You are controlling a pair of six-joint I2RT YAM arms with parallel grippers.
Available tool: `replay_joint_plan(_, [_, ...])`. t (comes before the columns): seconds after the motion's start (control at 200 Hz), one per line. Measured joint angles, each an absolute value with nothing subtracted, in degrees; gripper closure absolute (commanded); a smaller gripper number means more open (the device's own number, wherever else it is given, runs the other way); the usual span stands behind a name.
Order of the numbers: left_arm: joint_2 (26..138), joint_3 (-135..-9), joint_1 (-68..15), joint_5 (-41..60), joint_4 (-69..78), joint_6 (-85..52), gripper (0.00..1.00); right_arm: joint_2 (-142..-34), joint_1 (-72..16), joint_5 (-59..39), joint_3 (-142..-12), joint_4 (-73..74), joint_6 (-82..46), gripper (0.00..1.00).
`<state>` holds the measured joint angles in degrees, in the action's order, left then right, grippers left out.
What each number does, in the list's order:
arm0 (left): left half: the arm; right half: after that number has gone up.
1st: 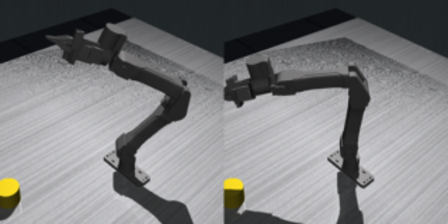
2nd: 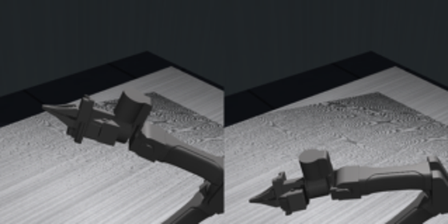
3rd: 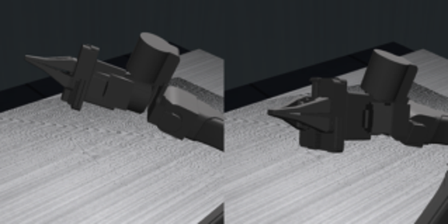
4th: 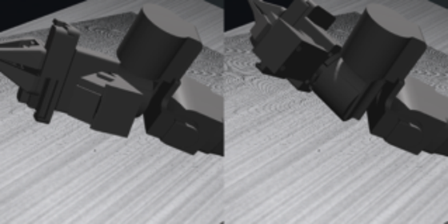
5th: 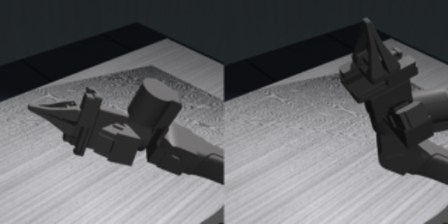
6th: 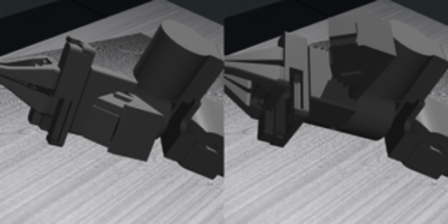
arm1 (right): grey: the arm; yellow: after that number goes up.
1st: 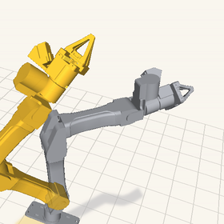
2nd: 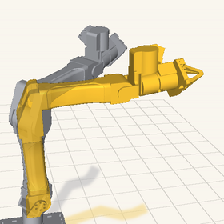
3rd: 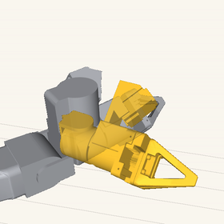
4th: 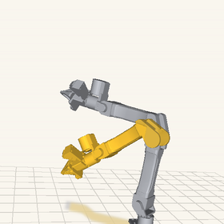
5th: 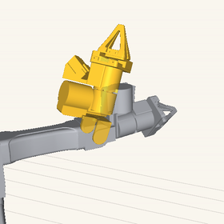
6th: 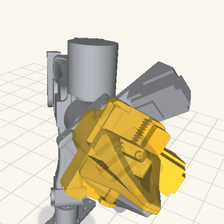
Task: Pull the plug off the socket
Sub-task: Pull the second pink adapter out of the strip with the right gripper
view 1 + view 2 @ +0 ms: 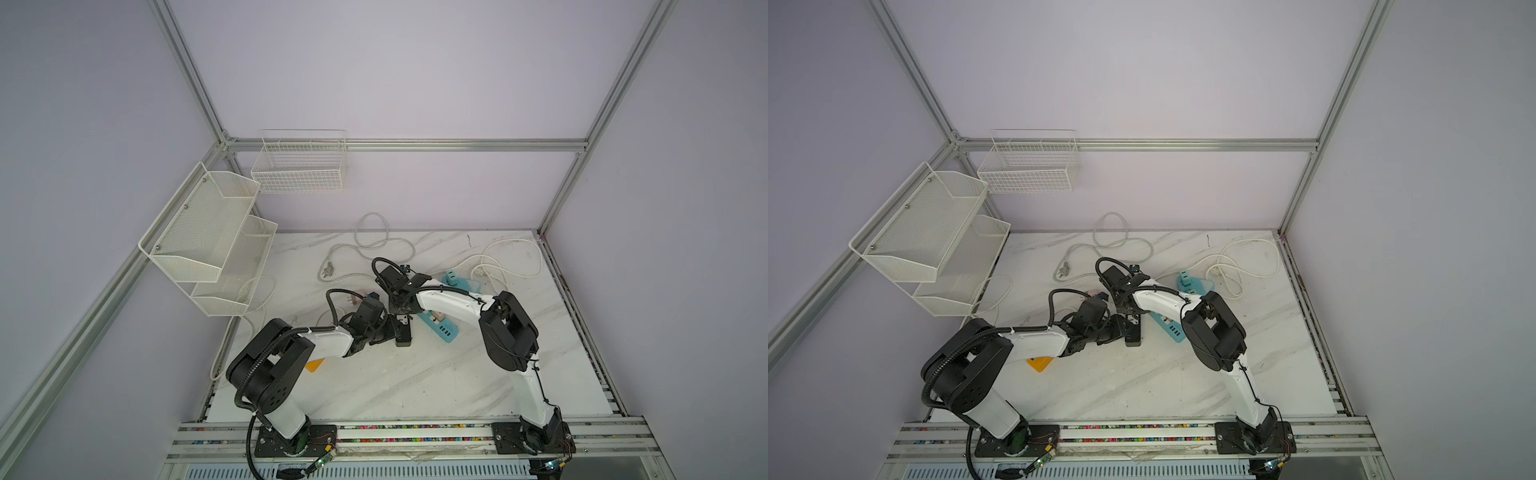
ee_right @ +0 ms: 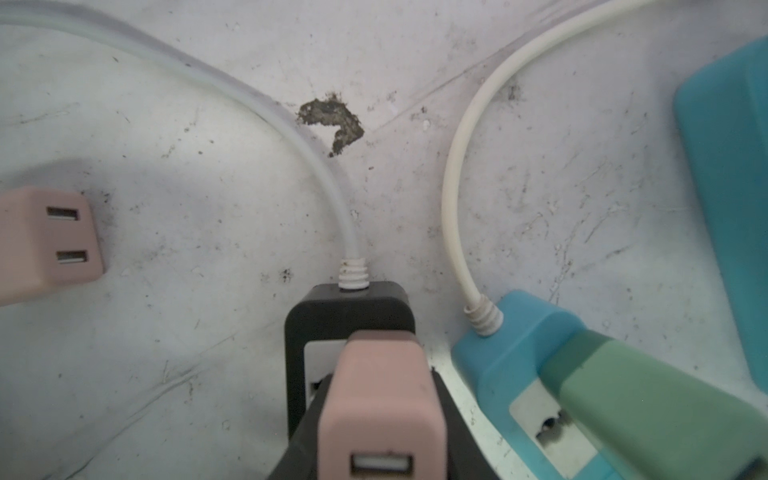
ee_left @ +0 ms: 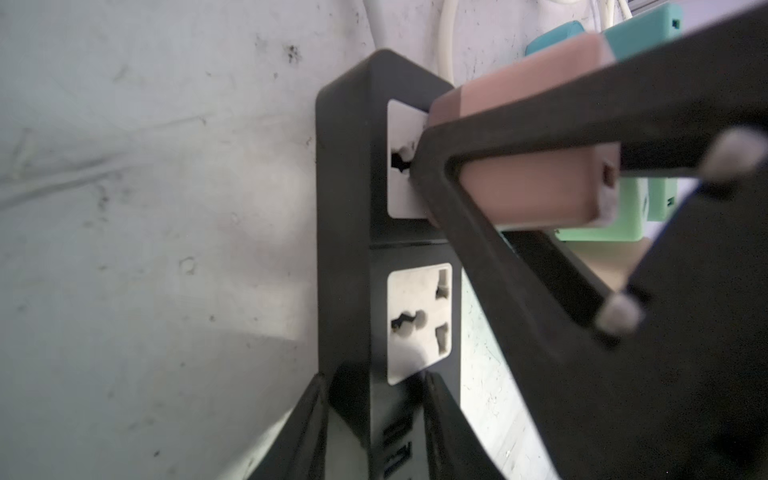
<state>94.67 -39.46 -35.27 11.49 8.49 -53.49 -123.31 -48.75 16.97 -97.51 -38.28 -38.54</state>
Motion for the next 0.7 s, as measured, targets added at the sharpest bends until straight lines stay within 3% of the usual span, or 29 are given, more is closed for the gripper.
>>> replay_joint_plan(0.7, [94.89,-39.81,-35.29,11.46,8.25,-53.43,0.64,-124.09,-48.71,16.53,-99.02,-39.62,-38.7,0.74])
